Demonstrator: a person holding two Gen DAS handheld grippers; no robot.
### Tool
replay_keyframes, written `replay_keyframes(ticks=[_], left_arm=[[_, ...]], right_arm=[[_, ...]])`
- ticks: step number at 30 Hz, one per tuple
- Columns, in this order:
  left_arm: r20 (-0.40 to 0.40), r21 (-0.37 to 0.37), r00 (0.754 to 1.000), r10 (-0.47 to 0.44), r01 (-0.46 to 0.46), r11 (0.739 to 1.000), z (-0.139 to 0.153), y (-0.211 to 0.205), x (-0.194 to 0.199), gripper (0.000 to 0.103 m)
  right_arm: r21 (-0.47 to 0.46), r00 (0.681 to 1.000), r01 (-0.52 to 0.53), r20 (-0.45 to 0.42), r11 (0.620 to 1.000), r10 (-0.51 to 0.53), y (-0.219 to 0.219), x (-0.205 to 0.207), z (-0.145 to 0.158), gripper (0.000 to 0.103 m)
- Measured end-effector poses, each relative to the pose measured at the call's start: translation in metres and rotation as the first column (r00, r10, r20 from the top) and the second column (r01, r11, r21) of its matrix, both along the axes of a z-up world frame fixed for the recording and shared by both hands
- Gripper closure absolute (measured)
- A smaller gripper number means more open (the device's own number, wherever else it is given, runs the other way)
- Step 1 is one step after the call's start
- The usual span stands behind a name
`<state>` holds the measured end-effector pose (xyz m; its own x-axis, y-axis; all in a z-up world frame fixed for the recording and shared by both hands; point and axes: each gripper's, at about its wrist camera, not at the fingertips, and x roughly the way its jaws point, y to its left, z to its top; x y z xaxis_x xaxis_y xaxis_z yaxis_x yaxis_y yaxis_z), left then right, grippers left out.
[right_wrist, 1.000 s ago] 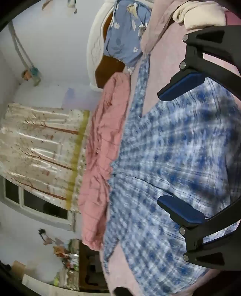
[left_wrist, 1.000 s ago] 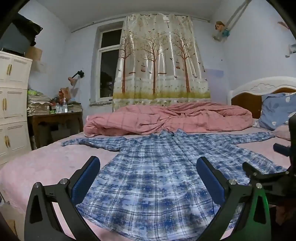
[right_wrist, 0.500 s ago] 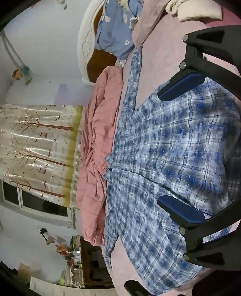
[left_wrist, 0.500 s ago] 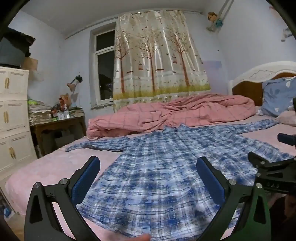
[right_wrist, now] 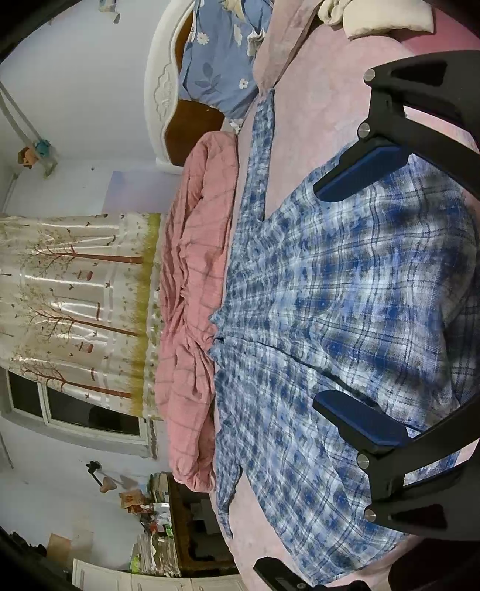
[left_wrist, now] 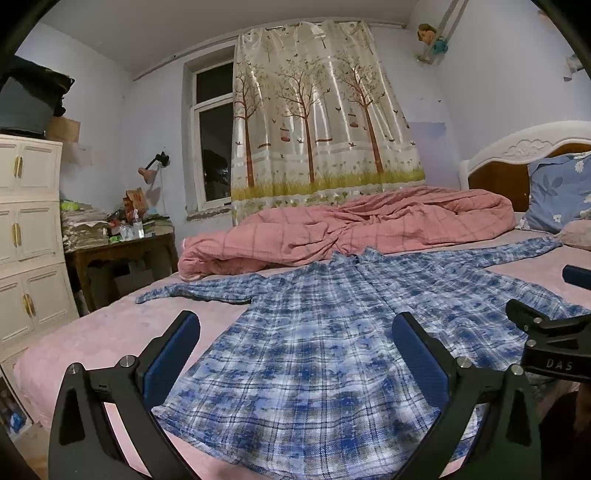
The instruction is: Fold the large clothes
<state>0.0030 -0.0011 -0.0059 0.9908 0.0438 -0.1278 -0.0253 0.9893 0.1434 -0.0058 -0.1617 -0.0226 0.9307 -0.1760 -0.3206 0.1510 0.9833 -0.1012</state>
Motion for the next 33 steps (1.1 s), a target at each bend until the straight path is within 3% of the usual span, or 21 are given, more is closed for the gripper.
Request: replay_keyframes(ticks=[4, 8, 14, 24, 33], left_arm=[[0.034, 0.023, 0.999, 0.021, -0.022, 1.000, -0.001, -0.006, -0.005, 0.000], [0.046, -0.005, 0.997, -0.064, 0.065, 0.998, -0.001, -0.003, -0.009, 0.000], [0.053, -0.004, 0.998, -0.033, 0.033, 0.999, -0.002, -0.005, -0.008, 0.000], [0.050, -0.112, 0.999, -0.017, 0.023, 0.993, -0.002, 0.016, -0.010, 0.000], [0.060, -0.103, 0.998, -0.012, 0.018, 0.995, -0.002, 0.017, -0.013, 0.000]], right_arm=[[0.008, 1.000, 0.014, 0.011, 1.000, -0.014, 0.000, -0.003, 0.001, 0.000], [0.047, 1.000, -0.010, 0.003, 0.999, 0.010, -0.005, -0.002, 0.000, 0.000], [0.088, 0.999, -0.035, -0.028, 0.995, 0.038, -0.009, 0.003, -0.002, 0.000], [0.073, 0.998, -0.038, -0.051, 0.997, 0.042, -0.006, 0.005, -0.005, 0.000], [0.089, 0.998, -0.016, -0.053, 0.996, 0.020, -0.006, 0.005, -0.005, 0.000]])
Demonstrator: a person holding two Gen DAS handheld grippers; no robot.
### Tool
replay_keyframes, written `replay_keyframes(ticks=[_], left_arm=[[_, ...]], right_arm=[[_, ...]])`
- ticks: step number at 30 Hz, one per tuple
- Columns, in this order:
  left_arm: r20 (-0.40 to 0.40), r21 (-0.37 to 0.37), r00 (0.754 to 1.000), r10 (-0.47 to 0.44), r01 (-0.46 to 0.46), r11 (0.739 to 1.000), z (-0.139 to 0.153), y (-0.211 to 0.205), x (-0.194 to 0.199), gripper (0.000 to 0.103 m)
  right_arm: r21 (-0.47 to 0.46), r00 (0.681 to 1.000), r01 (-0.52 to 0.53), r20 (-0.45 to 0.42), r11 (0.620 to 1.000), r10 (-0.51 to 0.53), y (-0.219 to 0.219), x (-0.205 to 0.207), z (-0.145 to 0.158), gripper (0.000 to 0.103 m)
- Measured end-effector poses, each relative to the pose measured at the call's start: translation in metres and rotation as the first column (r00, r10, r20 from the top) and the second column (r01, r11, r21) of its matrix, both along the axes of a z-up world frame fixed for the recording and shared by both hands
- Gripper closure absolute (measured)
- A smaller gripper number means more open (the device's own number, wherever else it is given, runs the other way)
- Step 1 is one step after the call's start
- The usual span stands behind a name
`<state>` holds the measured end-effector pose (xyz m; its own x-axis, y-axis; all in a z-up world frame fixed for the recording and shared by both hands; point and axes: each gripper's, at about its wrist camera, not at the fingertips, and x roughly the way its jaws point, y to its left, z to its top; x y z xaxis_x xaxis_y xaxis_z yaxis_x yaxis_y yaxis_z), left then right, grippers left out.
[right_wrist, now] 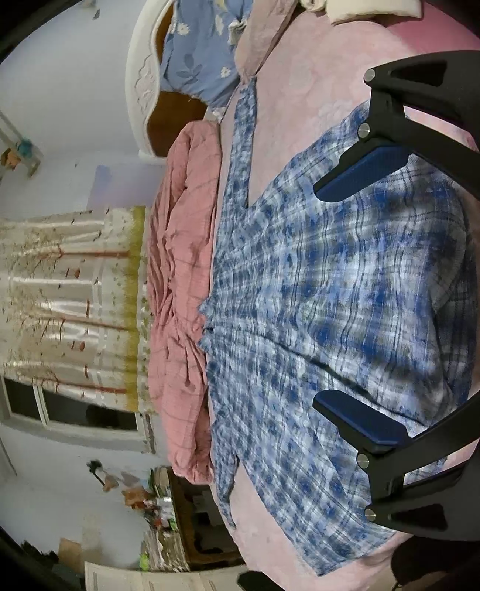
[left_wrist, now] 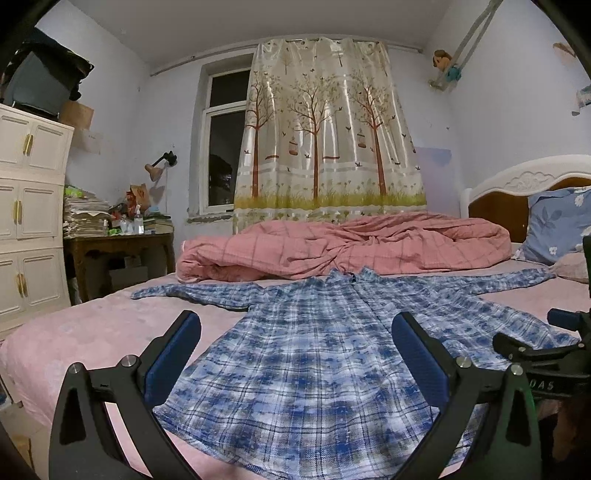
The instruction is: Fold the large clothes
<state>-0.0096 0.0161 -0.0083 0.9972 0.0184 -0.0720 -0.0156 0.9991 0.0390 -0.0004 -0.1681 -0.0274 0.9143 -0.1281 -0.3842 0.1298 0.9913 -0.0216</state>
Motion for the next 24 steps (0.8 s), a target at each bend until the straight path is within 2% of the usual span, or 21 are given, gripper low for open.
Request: replay_keyframes(ticks=[7, 10, 14, 18, 24], left_arm=[[0.024, 0.064, 1.000, 0.007, -0.008, 0.998, -0.001, -0.012, -0.004, 0.000], [0.060, 0.109, 0.996, 0.072, -0.078, 0.991, -0.002, -0.019, -0.009, 0.000], [0.095, 0.152, 0.992, 0.087, -0.101, 0.983, -0.002, -0.022, -0.016, 0.000], [0.134, 0.135, 0.990, 0.053, -0.071, 0.988, 0.006, -0.015, -0.026, 0.000], [0.119, 0.053, 0.993, 0.008, -0.015, 0.998, 0.029, 0.002, -0.041, 0.000]], right_arm=[[0.057, 1.000, -0.014, -0.002, 0.998, 0.014, -0.010, 0.001, -0.001, 0.000], [0.071, 1.000, -0.012, 0.001, 0.997, 0.012, -0.012, 0.000, -0.002, 0.000], [0.057, 1.000, -0.002, 0.015, 0.998, 0.001, -0.013, -0.005, 0.002, 0.000], [0.060, 0.999, 0.006, 0.041, 0.998, -0.009, -0.019, -0.015, 0.012, 0.000], [0.015, 0.998, 0.022, 0.066, 1.000, -0.023, -0.014, -0.028, 0.026, 0.000]])
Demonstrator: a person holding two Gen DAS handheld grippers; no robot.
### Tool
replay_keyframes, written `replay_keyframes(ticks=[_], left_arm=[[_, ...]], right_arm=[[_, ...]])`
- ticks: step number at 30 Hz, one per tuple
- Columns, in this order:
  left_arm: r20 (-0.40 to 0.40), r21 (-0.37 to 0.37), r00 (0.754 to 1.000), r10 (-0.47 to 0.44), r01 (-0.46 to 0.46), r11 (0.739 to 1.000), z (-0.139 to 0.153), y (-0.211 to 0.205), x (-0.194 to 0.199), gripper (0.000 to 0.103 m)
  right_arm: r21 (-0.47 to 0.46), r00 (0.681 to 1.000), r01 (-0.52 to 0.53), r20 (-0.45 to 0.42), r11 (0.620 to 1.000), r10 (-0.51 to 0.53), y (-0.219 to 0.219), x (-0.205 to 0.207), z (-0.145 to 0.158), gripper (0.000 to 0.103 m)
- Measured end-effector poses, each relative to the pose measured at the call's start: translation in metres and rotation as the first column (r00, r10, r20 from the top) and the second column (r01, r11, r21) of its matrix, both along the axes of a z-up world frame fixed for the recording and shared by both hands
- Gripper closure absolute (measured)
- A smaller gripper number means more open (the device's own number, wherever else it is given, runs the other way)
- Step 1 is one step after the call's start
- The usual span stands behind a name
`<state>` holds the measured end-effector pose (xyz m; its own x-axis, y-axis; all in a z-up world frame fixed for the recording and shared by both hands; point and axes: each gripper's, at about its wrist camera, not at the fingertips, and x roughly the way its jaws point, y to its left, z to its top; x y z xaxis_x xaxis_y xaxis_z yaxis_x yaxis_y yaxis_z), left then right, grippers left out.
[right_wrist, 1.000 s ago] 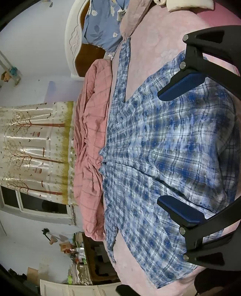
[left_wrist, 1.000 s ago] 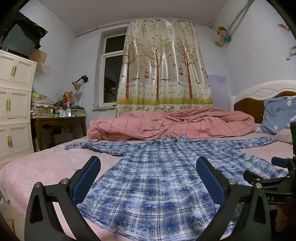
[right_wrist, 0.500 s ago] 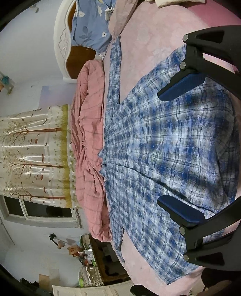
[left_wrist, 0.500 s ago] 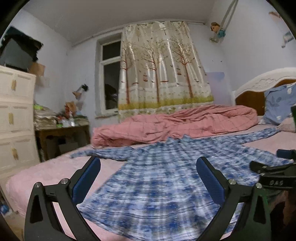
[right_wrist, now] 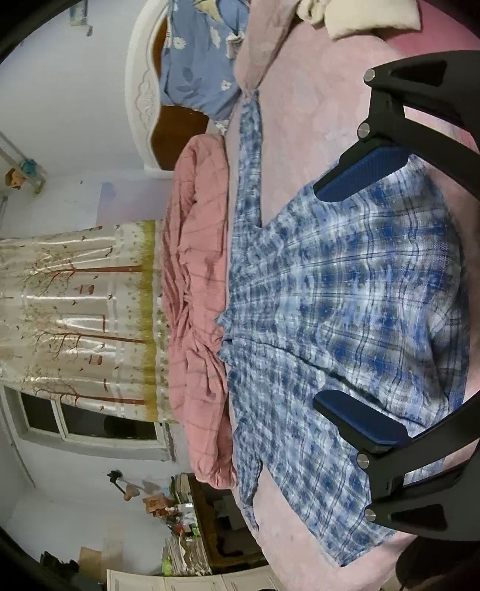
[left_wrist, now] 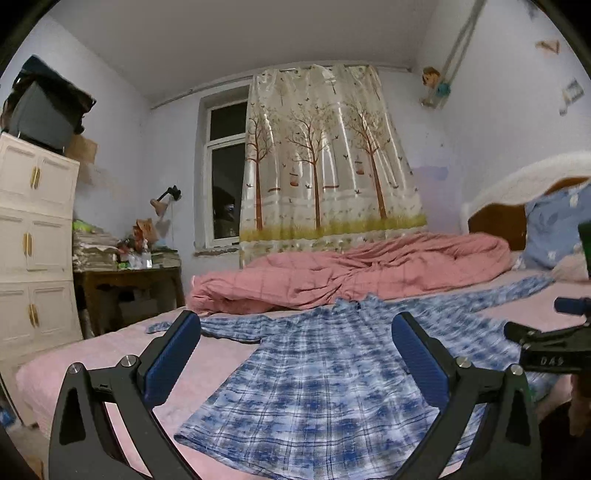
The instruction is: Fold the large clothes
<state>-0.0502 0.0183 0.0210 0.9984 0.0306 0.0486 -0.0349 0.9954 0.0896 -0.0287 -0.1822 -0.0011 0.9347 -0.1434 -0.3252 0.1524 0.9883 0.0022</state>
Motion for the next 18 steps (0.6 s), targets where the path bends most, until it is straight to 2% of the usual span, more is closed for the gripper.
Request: replay_keyframes(ticks=[2, 6, 9, 18], left_arm=[[0.012, 0.010, 1.000, 0.015, -0.015, 1.000, 0.006, 0.004, -0.006, 0.000], [0.031, 0.078, 0.997, 0.068, -0.070, 0.995, 0.013, -0.001, -0.020, 0.000], [0.024, 0.046, 0.999, 0.037, -0.038, 0.998, 0.017, 0.005, -0.029, 0.000], [0.048, 0.030, 0.999, 0.025, -0.026, 0.999, 0.018, 0.009, -0.042, 0.000]], right_arm=[[-0.006, 1.000, -0.004, 0.013, 1.000, 0.004, 0.004, -0.006, 0.007, 0.000], [0.001, 0.999, -0.026, 0.027, 1.000, 0.026, 0.011, -0.016, 0.021, 0.000], [-0.023, 0.999, -0.025, 0.036, 0.999, 0.026, 0.018, -0.023, 0.030, 0.000], [-0.053, 0.997, -0.041, 0.061, 0.998, 0.044, 0.028, -0.040, 0.042, 0.000]])
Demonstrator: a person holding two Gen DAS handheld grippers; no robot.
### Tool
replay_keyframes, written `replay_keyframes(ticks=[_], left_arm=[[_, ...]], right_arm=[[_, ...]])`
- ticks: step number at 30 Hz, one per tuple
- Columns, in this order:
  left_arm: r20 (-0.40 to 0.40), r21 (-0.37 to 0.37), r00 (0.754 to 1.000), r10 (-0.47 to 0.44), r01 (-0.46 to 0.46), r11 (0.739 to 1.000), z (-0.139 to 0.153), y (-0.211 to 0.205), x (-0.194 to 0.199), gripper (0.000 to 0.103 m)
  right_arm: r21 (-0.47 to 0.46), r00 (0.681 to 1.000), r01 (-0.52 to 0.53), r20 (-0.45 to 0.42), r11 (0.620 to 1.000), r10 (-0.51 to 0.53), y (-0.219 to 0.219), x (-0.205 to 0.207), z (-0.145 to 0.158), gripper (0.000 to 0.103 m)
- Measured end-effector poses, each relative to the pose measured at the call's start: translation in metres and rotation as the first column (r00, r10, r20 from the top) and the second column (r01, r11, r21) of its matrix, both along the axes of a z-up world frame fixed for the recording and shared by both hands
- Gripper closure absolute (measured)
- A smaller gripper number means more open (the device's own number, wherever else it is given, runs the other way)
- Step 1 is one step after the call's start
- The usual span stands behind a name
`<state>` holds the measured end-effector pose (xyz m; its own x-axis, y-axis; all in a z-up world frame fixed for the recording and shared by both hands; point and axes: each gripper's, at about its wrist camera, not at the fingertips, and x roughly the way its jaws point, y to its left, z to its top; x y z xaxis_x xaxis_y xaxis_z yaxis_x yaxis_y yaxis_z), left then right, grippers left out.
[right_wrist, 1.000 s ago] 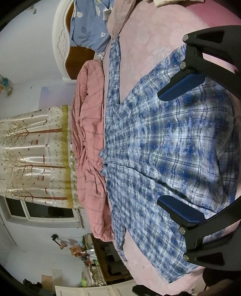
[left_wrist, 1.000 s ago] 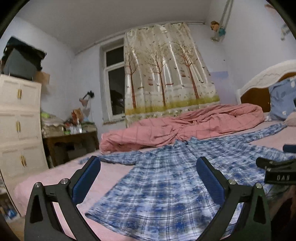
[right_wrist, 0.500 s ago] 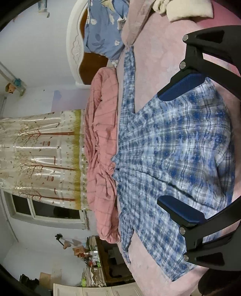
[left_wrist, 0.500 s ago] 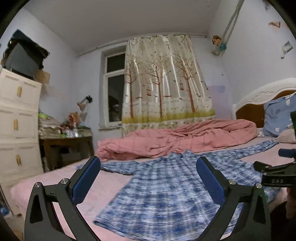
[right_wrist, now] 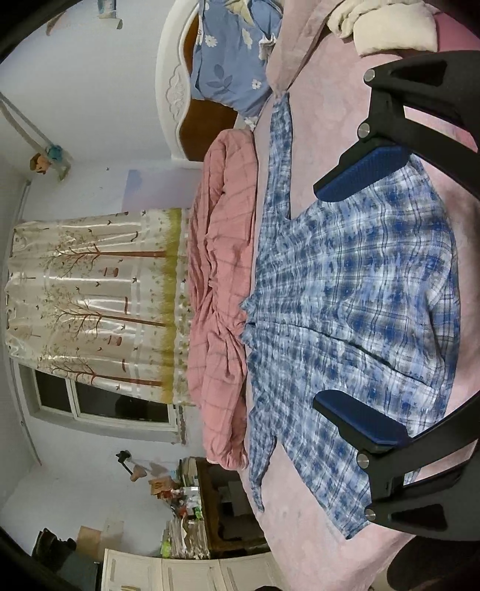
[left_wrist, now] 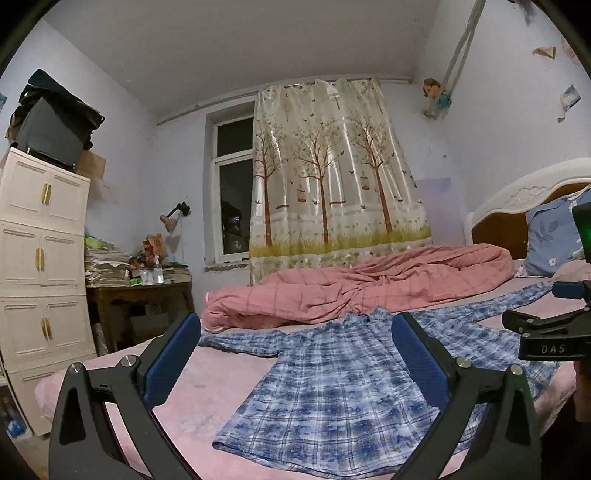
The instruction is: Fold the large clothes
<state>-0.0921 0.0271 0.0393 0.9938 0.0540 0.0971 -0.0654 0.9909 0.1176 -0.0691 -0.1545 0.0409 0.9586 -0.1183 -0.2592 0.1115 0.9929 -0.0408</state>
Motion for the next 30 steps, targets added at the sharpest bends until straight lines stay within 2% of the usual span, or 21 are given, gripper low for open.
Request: replay_keyframes(ticks=[3, 6, 9, 12, 16, 20, 22, 26, 30], left_arm=[[-0.023, 0.001, 0.999, -0.037, 0.037, 0.999, -0.001, 0.001, 0.002, 0.000], [-0.052, -0.039, 0.993, -0.108, 0.106, 0.994, -0.003, 0.008, 0.004, 0.000], [-0.069, -0.019, 0.993, -0.097, 0.096, 0.995, -0.008, 0.009, 0.007, 0.000], [-0.101, 0.033, 0.992, -0.071, 0.075, 0.997, -0.025, 0.005, 0.012, 0.000], [-0.198, 0.090, 0.980, -0.039, 0.058, 0.994, -0.055, 0.000, 0.029, 0.000], [-0.270, 0.140, 0.963, -0.020, 0.060, 0.988, -0.086, -0.005, 0.042, 0.001], [-0.318, 0.147, 0.948, -0.021, 0.071, 0.987, -0.102, -0.006, 0.048, 0.006], [-0.338, 0.224, 0.941, -0.006, 0.087, 0.971, -0.126, -0.011, 0.056, 0.010], [-0.407, 0.224, 0.913, -0.022, 0.123, 0.967, -0.139, -0.011, 0.063, 0.012]], right_arm=[[0.000, 1.000, 0.002, 0.000, 1.000, -0.002, -0.001, -0.002, 0.000, 0.000], [0.006, 1.000, 0.012, 0.007, 1.000, -0.012, -0.006, -0.006, 0.000, 0.000], [0.016, 1.000, 0.011, 0.016, 1.000, -0.011, -0.014, -0.010, -0.002, 0.000], [-0.005, 1.000, -0.018, -0.016, 1.000, 0.018, -0.018, -0.006, -0.009, 0.000], [-0.075, 0.994, -0.040, -0.104, 0.996, 0.032, -0.020, 0.008, -0.034, 0.008], [-0.076, 0.976, -0.069, -0.211, 0.995, 0.051, -0.030, 0.020, -0.070, 0.017], [-0.088, 0.966, -0.076, -0.252, 0.993, 0.052, -0.033, 0.023, -0.089, 0.022], [-0.136, 0.958, -0.111, -0.279, 0.985, 0.069, -0.033, 0.016, -0.113, 0.023], [-0.164, 0.949, -0.126, -0.309, 0.978, 0.070, -0.040, 0.009, -0.126, 0.023]])
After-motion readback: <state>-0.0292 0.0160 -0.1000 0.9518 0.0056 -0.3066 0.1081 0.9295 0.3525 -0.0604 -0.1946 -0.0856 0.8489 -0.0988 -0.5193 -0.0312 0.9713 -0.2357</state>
